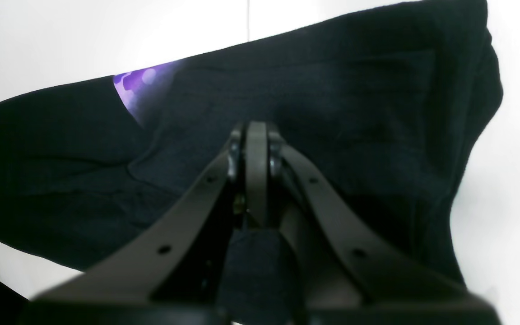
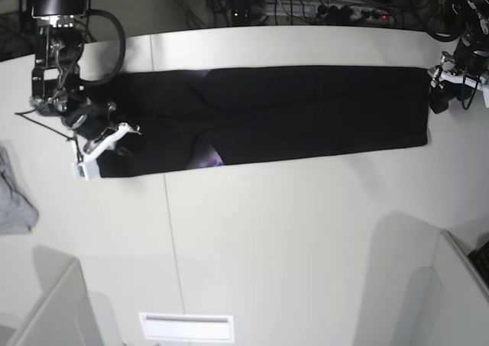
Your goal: Fold the T-shirt properly
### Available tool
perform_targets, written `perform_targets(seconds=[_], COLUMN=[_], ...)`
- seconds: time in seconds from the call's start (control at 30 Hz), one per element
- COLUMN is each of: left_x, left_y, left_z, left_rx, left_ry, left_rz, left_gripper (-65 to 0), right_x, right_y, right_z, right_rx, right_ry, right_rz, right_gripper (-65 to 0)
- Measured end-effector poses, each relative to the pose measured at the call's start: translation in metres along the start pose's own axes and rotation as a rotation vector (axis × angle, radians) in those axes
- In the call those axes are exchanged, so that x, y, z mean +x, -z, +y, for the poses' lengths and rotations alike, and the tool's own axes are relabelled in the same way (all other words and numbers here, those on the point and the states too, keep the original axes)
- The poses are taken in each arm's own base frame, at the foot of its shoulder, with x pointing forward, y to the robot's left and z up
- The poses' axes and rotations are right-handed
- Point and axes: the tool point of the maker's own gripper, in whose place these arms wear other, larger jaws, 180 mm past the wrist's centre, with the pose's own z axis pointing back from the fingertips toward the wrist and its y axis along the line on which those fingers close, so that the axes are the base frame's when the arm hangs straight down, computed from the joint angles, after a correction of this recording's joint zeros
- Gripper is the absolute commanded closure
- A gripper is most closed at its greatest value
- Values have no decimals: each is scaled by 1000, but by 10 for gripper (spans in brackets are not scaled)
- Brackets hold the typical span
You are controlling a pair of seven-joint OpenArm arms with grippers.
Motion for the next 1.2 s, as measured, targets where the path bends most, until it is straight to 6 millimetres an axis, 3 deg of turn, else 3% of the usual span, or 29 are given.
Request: perform_targets(seconds=[0.13, 0.33, 0.43, 0.63, 0.7, 0.77, 0.93, 1.2], left_x=[-13, -19, -27, -28, -28, -32, -47, -39], left_y=[17, 46, 59, 62, 62, 63, 66, 59], left_z=[10, -15, -13, -8, -8, -10, -12, 16], left_rx=[0, -84, -94, -99, -98, -102, -98, 0], left_ry=[-76, -40, -105, -130, -130, -125, -115, -79], left_rz=[37, 106, 110, 108, 108, 119, 169, 151], left_gripper=[-505, -502, -502, -499, -446, -344, 0, 0], right_x=[-8, -8, -17, -25, -25, -21, -18, -22], right_y=[0, 1, 2, 0, -1, -4, -9, -17], right_z=[0, 4, 7, 5, 7, 11, 18, 24], right_rx=[-1, 10, 17, 11, 14, 19, 31, 39], right_ry=[0, 9, 22, 23, 18, 8, -10, -27], right_rz=[40, 36, 52, 65, 63, 45, 32, 23], right_gripper=[0, 0, 0, 0, 0, 0, 0, 0])
